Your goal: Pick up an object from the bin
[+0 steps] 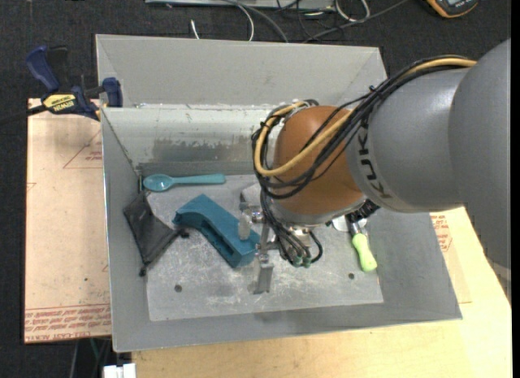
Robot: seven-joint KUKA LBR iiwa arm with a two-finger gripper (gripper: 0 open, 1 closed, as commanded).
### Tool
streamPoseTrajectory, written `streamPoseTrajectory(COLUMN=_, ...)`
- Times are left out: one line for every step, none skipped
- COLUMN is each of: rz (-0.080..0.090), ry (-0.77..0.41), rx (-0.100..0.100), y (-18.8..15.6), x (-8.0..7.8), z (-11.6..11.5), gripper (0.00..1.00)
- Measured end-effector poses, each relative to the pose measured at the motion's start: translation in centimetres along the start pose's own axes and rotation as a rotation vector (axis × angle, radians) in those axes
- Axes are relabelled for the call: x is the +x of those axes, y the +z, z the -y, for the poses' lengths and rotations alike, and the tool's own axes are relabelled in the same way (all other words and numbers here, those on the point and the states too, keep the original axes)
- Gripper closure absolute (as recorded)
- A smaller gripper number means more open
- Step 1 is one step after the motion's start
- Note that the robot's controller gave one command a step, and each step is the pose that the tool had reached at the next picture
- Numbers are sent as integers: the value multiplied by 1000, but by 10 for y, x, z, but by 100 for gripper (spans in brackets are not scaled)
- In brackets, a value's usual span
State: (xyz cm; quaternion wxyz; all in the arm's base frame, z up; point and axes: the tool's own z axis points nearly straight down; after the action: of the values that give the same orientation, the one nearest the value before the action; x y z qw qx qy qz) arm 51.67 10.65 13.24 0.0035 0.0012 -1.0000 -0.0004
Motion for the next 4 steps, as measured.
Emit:
streamPoseTrajectory(rz=6, ry=3, rx=-1, y=-3, x=-2, z=0, gripper=0)
streamPoseTrajectory(rz=7, ry=99, rx=-3, y=-11, x=-54, z=-18, gripper=0)
streamPoseTrajectory(rz=6, ry=103, rx=-3, y=-5, x=-91, z=-40, gripper=0)
streamPoseTrajectory(rz=8, ry=399, rx=-4, y=14, x=-79, z=-44, gripper=0)
